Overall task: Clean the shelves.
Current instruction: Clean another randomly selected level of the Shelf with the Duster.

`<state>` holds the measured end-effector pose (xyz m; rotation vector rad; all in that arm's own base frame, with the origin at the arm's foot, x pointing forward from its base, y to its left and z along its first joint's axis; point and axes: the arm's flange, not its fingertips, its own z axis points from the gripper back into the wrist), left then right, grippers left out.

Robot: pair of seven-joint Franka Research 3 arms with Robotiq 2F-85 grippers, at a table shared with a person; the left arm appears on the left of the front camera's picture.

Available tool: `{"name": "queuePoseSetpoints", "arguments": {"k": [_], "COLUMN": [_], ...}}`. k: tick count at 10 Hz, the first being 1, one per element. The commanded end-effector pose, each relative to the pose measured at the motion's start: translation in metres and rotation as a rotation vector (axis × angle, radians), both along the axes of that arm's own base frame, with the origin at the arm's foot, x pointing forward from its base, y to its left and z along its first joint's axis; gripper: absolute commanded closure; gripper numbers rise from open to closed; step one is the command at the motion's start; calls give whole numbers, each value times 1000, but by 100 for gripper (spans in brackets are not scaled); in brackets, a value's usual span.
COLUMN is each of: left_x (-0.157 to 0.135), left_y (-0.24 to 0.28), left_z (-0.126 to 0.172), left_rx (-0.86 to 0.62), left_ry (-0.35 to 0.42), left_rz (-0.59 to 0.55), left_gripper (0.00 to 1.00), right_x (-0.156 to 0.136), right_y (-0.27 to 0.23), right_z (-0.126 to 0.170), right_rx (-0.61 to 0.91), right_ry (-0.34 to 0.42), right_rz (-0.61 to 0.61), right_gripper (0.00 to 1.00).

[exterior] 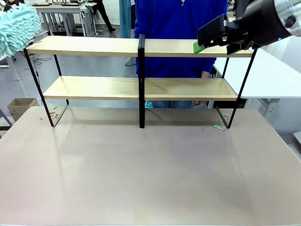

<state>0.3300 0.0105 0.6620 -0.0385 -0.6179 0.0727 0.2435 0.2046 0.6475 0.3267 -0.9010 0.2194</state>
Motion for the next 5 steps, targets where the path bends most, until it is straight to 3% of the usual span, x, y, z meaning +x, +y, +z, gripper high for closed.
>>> {"name": "queuePoseSetpoints", "arguments": {"k": [1,3,5], "left_x": [0,-12,-41], "left_y": [13,46,104], "left_z": [7,23,40], "left_rx": [-44,-159,-304], "left_ry": [-39,-69,-46], "left_rz": [-43,-137,-342], "left_gripper": [87,87,87], "right_x": [1,1,1], "right_y": [0,0,0], "right_z": [0,0,0], "right_rx": [7,7,7], "right_ry": [1,1,1], "right_rz": [1,1,1], "right_gripper": [0,0,0]}}
